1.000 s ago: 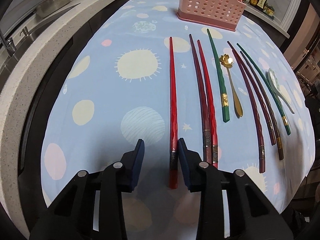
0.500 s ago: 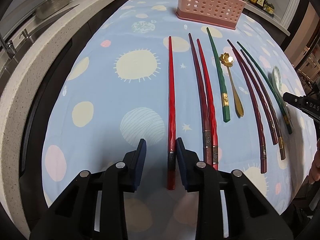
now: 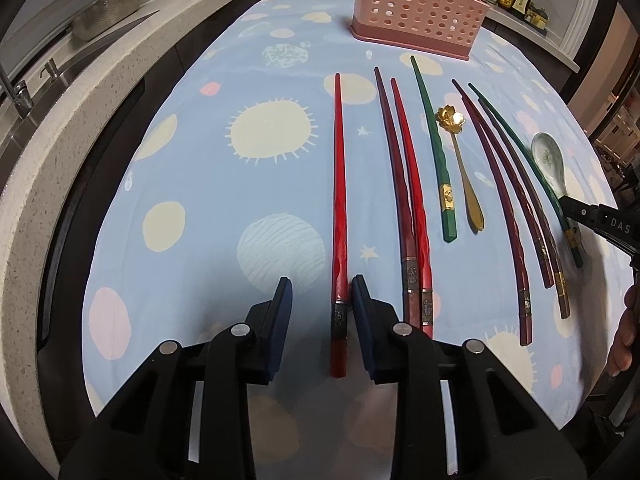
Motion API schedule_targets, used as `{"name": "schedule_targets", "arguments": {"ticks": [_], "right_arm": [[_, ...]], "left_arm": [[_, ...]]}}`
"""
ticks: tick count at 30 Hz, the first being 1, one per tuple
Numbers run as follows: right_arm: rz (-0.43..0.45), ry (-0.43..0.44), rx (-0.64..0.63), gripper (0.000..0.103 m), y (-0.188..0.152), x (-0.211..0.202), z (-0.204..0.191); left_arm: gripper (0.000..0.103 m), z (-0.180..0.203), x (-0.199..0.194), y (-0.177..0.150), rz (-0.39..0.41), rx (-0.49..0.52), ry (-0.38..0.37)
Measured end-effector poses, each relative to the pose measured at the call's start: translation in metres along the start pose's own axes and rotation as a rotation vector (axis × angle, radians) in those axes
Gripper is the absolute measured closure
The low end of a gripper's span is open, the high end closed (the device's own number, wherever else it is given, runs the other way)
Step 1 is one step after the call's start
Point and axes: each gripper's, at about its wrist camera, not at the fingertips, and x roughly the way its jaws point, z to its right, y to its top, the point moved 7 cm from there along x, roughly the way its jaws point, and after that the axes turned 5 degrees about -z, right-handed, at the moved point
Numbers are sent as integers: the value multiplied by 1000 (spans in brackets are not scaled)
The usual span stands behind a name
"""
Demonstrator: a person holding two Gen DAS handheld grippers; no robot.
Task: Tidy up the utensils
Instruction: 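Grasp a red chopstick with the left tool while the right tool grasps the white ceramic spoon, then lift and drop the red chopstick into the pink holder while the right tool drops the spoon in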
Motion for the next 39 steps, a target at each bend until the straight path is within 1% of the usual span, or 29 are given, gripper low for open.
{"name": "schedule_targets", "arguments": {"ticks": [6,8,11,14,18,22,25,30,34,39], "right_arm": [[2,6,-3,94,-7,-3,0],[1,9,-2,94,-9,-5,0],[0,15,-1,94,-13,-8,0],[1,18,-1,94,-17,-12,1],[20,23,6,95,-20,-24,3],[63,32,11,96,-15,-47,4],[98,38,8,96,-7,-65,3],[139,53,-2,96,10,-84,-3],[162,58,-20,97,22,-91,-9],[183,71,-35,97,39,-95,-17]], "left_arm": [[74,3,-3,-6,0,-3,-25],[85,3,-3,-7,4,-8,-33],[96,2,-4,-9,5,-14,-58],[96,4,-5,-14,2,-14,-86],[96,6,-10,-17,8,-9,-91],[96,3,-28,-12,47,-15,-95],[96,1,-50,1,101,-27,-106],[96,-5,-89,38,213,-44,-121],[96,-5,-109,69,284,-39,-115],[96,-7,-127,101,341,-41,-117]]}}
